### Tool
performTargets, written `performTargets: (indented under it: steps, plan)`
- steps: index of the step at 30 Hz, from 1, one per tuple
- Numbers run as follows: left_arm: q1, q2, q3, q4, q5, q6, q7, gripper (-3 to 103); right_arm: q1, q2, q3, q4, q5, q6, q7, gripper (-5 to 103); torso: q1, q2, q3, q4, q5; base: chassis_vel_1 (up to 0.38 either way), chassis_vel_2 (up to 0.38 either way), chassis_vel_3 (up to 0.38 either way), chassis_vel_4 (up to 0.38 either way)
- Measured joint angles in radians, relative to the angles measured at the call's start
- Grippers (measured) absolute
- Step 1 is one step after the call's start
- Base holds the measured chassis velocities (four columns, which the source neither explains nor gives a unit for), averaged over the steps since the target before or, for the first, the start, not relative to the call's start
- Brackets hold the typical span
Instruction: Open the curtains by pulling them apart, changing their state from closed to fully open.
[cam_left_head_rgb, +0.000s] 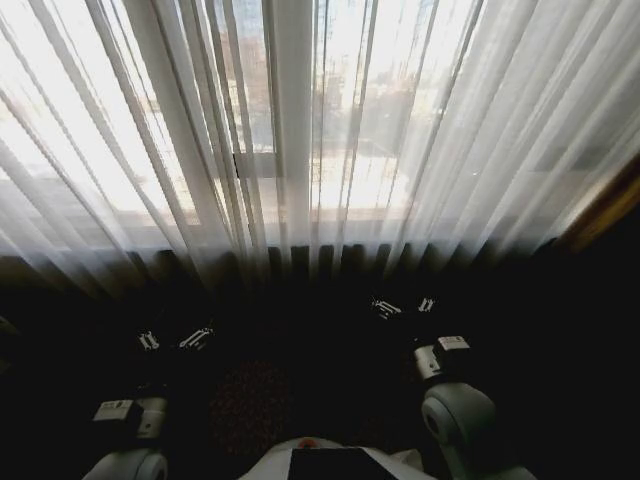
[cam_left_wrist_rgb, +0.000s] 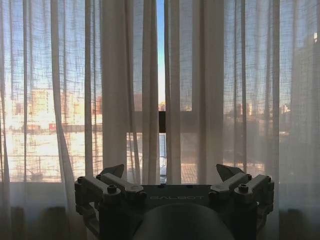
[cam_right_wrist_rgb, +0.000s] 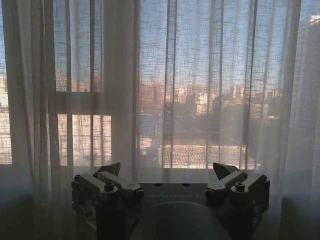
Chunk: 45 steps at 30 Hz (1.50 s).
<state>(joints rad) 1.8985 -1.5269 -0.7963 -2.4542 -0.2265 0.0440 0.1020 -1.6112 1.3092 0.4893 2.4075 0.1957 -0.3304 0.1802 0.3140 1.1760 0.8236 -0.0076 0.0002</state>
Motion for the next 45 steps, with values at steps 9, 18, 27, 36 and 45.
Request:
performTargets:
  steps: [9,18,27,36,45]
  plan:
    - [0.002,-0.002,-0.003,0.000,0.001,0.001,0.005,100,-0.003,0.002,-0.003,-0.005,-0.022,-0.002,-0.025,100,0.000,0.000,0.000,0.0000,0.0000,0.000,0.000,0.000,0.000]
    - [0.006,-0.004,-0.003,-0.004,0.002,-0.003,0.005,100,-0.007,0.004,-0.009,-0.007,-0.040,-0.002,-0.031,100,0.000,0.000,0.000,0.0000,0.0000,0.002,0.092,0.004,-0.078]
    - [0.009,-0.004,-0.002,-0.002,0.002,-0.010,0.006,100,-0.009,0.005,-0.015,-0.009,-0.041,-0.004,-0.033,100,0.000,0.000,0.000,-0.0002,0.0005,0.000,0.355,0.008,-0.399]
    - [0.021,-0.006,-0.003,0.012,0.002,-0.039,0.006,100,-0.009,0.008,-0.024,-0.013,-0.042,-0.004,-0.051,100,0.002,-0.001,0.001,0.0004,-0.0009,0.007,0.429,0.011,-0.426]
    - [0.040,-0.011,-0.001,0.023,0.003,-0.075,0.008,100,-0.022,0.009,-0.039,-0.017,-0.061,0.012,-0.056,100,-0.002,0.001,-0.001,-0.0002,0.0008,-0.092,0.051,0.086,-0.033]
